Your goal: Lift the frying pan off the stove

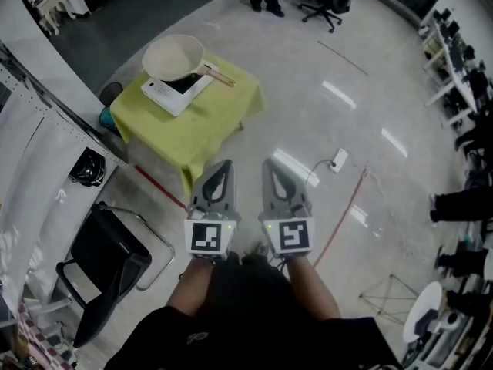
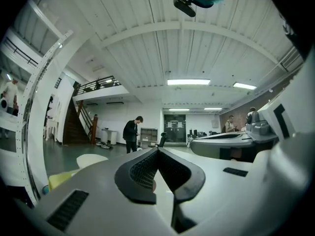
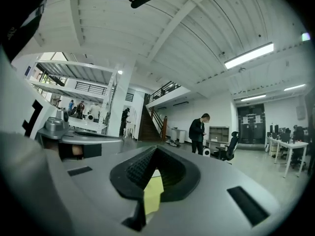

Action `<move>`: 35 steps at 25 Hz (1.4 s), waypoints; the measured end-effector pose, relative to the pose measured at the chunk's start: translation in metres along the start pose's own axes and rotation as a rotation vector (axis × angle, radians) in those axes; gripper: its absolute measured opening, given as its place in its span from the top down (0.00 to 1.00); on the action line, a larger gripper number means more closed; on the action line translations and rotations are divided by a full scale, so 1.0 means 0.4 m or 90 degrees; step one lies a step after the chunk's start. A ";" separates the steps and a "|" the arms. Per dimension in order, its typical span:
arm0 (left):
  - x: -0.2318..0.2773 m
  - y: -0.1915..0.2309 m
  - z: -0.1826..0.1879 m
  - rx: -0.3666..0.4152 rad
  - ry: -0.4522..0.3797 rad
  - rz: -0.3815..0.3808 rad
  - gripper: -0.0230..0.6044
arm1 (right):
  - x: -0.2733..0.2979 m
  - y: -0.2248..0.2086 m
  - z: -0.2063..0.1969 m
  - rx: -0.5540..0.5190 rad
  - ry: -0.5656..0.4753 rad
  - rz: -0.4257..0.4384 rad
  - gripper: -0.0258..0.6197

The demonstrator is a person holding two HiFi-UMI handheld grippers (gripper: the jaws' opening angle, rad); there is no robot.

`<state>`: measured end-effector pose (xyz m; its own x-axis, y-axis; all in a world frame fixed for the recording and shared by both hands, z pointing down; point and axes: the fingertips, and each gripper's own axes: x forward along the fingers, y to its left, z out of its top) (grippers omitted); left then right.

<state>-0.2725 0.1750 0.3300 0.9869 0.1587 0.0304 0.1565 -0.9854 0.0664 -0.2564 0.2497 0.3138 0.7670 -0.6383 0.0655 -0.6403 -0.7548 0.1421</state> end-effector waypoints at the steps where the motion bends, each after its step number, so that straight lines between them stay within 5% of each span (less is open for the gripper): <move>1: -0.007 0.009 -0.002 0.000 0.001 0.004 0.89 | 0.003 0.010 -0.003 -0.001 0.002 0.005 0.94; 25: -0.124 0.263 -0.042 0.003 -0.003 0.021 0.89 | 0.129 0.292 0.016 -0.032 0.004 0.082 0.94; 35: -0.068 0.301 -0.073 0.002 0.017 0.001 0.89 | 0.182 0.265 -0.024 -0.037 0.028 0.068 0.94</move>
<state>-0.2817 0.0538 0.3664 0.9857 0.1585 0.0565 0.1549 -0.9859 0.0635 -0.2681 0.1247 0.3431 0.6968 -0.7060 0.1265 -0.7157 -0.6724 0.1888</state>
